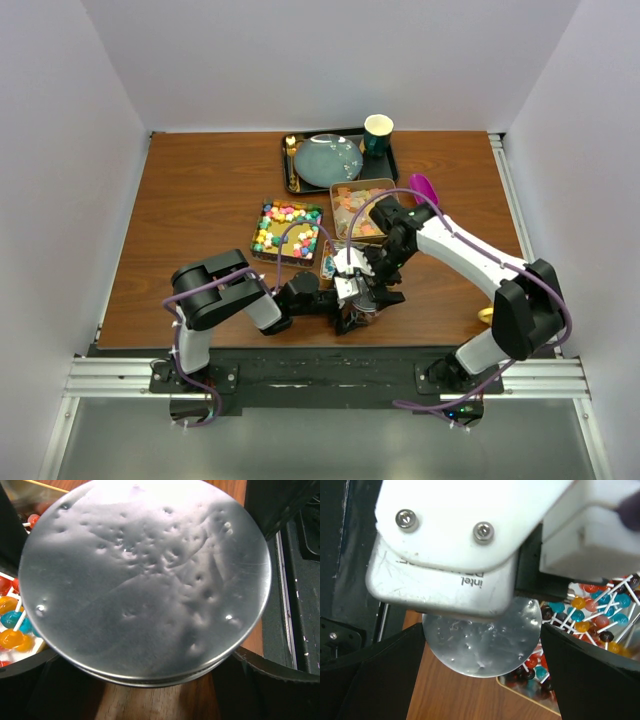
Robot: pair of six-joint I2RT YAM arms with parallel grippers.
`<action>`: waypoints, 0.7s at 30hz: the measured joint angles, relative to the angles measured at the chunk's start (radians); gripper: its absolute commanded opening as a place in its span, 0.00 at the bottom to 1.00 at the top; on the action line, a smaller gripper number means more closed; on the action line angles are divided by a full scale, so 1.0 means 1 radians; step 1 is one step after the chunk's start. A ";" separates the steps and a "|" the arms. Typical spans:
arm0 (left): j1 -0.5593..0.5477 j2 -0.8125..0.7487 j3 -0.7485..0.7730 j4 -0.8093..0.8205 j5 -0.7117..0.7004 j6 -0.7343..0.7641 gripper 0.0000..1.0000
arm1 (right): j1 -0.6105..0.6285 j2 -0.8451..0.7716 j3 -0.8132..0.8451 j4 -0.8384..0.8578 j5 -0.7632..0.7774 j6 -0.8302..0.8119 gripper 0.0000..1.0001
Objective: Pack the candies
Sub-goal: Screw the bottle lid onto the packing bottle.
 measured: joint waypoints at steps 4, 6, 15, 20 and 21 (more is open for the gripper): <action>0.000 0.000 0.000 0.000 0.000 0.002 0.07 | 0.009 0.009 0.002 -0.003 0.000 -0.028 0.86; 0.000 0.000 0.000 -0.001 0.001 0.005 0.06 | 0.009 0.008 0.001 0.000 0.002 -0.023 0.80; 0.001 0.001 0.000 -0.009 0.012 0.054 0.30 | 0.031 -0.164 -0.171 0.196 0.035 0.192 0.70; 0.001 -0.008 0.002 -0.025 0.014 0.055 1.00 | 0.032 -0.193 -0.201 0.233 0.039 0.240 0.73; 0.001 -0.017 0.003 -0.040 0.014 0.045 1.00 | 0.034 -0.194 -0.201 0.235 0.039 0.243 0.75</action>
